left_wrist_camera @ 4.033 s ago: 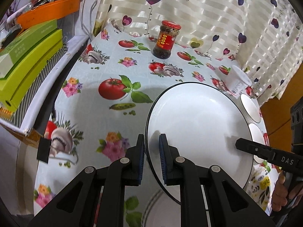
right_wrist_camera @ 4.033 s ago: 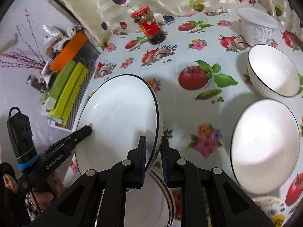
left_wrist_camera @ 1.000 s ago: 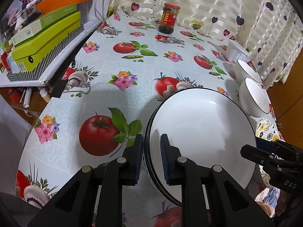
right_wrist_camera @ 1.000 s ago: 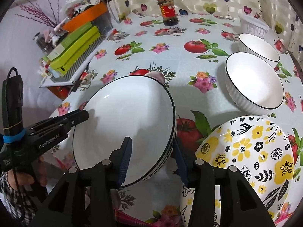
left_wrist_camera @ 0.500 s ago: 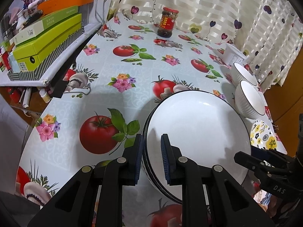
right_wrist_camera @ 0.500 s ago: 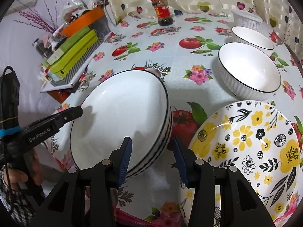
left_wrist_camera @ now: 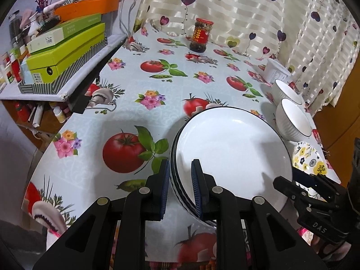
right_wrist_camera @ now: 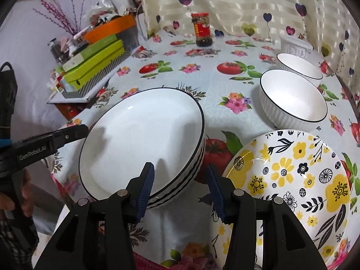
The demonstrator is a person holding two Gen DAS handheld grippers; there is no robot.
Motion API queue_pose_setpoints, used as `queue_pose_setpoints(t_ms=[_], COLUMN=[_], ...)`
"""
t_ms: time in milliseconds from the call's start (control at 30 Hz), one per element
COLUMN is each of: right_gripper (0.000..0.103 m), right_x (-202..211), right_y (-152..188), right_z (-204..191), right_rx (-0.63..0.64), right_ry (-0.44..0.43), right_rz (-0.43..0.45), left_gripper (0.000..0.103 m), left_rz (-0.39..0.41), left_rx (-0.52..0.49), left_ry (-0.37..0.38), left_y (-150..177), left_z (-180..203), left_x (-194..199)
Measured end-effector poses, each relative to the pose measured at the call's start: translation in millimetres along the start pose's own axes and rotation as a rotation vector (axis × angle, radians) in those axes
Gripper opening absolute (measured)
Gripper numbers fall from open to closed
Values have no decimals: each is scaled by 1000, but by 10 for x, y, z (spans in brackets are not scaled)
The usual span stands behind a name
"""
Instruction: Organize plates and bowls
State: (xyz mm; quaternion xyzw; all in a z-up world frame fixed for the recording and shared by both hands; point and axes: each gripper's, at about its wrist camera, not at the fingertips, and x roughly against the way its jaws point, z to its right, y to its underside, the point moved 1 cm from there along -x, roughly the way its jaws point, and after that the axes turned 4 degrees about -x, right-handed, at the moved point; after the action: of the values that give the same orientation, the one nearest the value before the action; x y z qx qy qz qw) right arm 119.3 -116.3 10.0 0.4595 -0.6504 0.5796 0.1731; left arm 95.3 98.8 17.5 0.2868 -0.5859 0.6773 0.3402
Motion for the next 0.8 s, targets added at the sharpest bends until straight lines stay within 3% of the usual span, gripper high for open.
queue_pose_setpoints(t_ms=[367,567,800], right_gripper=[48,49,48], right_x=[458,701,1002], right_y=[58,122,221], right_z=[229,579,1075], right_rx=[-92,-163,-230], right_ry=[-47,13,141], right_rz=[106,126,170], left_gripper=[20,20,20], left_rz=[33,48,41], left_rx=[-29,-64,-143], left_ry=[33,91,187], left_y=[71,68,94], left_z=[186,422,869], left_x=[172,251,263])
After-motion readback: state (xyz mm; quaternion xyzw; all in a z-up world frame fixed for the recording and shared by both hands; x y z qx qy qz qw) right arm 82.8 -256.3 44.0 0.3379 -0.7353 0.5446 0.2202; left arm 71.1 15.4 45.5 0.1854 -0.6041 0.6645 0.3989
